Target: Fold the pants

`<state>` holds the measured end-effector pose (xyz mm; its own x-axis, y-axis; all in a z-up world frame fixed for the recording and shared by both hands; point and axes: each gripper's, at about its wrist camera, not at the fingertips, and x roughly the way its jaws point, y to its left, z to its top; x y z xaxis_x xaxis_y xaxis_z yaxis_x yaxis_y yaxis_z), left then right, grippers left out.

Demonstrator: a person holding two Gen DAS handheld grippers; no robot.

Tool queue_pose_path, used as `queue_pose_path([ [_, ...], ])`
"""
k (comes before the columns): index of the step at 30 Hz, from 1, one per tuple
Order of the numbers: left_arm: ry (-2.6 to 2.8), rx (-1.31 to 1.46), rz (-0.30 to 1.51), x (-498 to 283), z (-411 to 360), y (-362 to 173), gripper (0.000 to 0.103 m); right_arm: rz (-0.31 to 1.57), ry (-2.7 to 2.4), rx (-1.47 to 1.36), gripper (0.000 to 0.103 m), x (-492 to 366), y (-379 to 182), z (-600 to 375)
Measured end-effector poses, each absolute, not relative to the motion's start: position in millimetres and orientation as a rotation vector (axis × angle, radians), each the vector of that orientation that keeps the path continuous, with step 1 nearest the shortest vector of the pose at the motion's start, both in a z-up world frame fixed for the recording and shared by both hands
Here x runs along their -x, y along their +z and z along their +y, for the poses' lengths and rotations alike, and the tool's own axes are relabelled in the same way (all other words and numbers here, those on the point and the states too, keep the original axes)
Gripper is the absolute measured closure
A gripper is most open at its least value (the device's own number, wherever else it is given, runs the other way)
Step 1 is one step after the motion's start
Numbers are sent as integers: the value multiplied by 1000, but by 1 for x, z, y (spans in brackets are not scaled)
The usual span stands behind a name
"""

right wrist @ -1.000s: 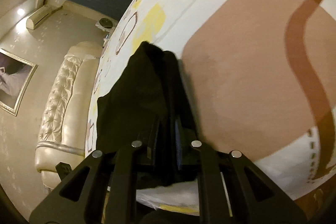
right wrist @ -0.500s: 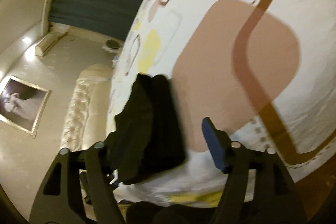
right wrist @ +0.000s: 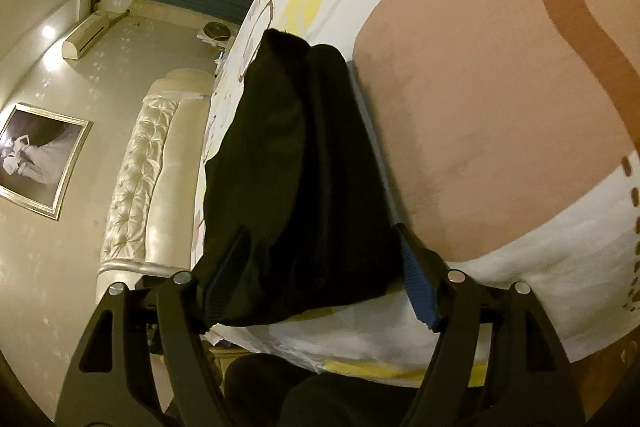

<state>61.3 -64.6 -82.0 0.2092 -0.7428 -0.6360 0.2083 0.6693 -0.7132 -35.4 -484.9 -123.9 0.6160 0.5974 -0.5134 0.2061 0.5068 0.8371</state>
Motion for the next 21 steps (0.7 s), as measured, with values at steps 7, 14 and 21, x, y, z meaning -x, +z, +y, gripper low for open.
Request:
queue_pose_path([
  [7,-754,589,1212,-69,-79,-89,36,949,248,-948,51,37,-121,-479],
  [14,-676,513,1215,-65,-81,-84,58,935,241,-880,68,35,-107,-465],
  [21,-610,427,1189,-63,-72,-69,60,936,250,-866,69,32,-102,-447],
])
